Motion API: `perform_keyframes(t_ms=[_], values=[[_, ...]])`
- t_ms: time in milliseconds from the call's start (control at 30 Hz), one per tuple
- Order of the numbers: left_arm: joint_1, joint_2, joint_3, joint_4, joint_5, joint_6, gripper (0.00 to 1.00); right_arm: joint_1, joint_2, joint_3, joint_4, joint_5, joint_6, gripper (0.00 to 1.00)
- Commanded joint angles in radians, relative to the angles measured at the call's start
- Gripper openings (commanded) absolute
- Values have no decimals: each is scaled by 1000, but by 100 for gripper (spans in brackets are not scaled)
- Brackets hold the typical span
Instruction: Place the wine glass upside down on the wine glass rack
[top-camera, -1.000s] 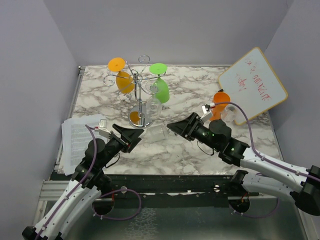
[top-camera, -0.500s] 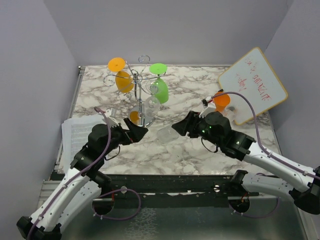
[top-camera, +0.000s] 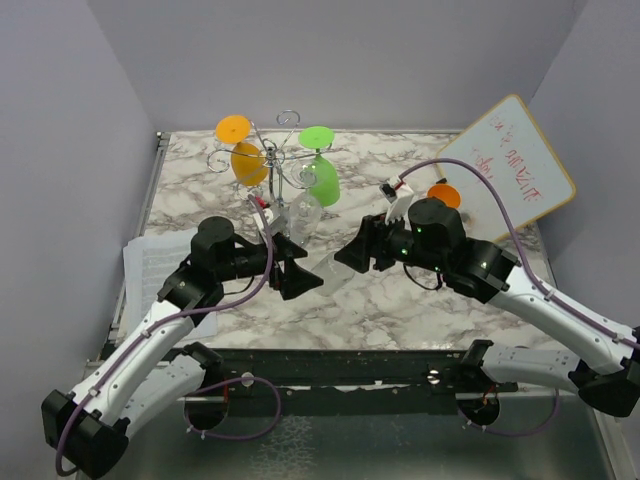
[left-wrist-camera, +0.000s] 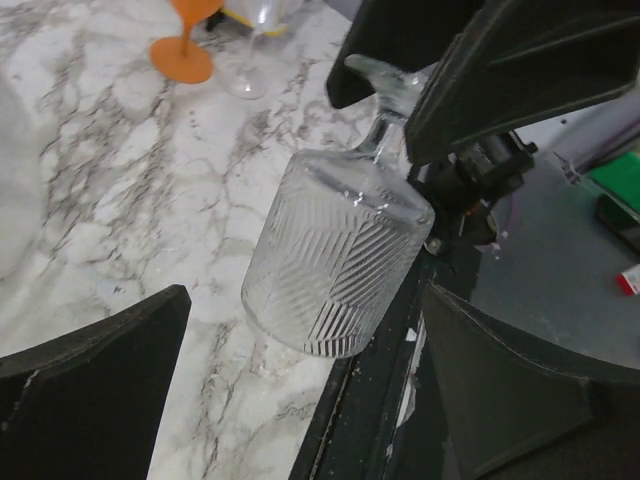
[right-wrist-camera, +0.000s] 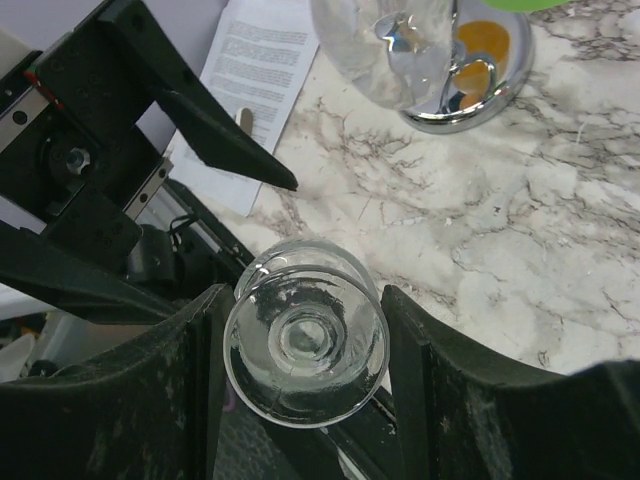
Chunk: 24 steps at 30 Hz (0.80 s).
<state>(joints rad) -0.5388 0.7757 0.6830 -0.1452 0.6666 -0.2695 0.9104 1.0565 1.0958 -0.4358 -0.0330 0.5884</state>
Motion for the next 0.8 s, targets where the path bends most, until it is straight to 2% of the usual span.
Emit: perform_keyframes(t_ms=[0,267,433,633,767], values=[[-4,60,57,68,264,92,99,2,15,69,-12,-142,-38,5],[-4,105,50,70,415,73,99,2,52,138,-1,-228,-2,3],[-9,109,33,85,417,40,99,2,86,163,13,-269,2,2],[-10,98,-4,113,325,11,83,2,102,165,31,-282,2,2],[-11,110,-18,113,345,3,81,2,100,176,41,-280,-12,1]])
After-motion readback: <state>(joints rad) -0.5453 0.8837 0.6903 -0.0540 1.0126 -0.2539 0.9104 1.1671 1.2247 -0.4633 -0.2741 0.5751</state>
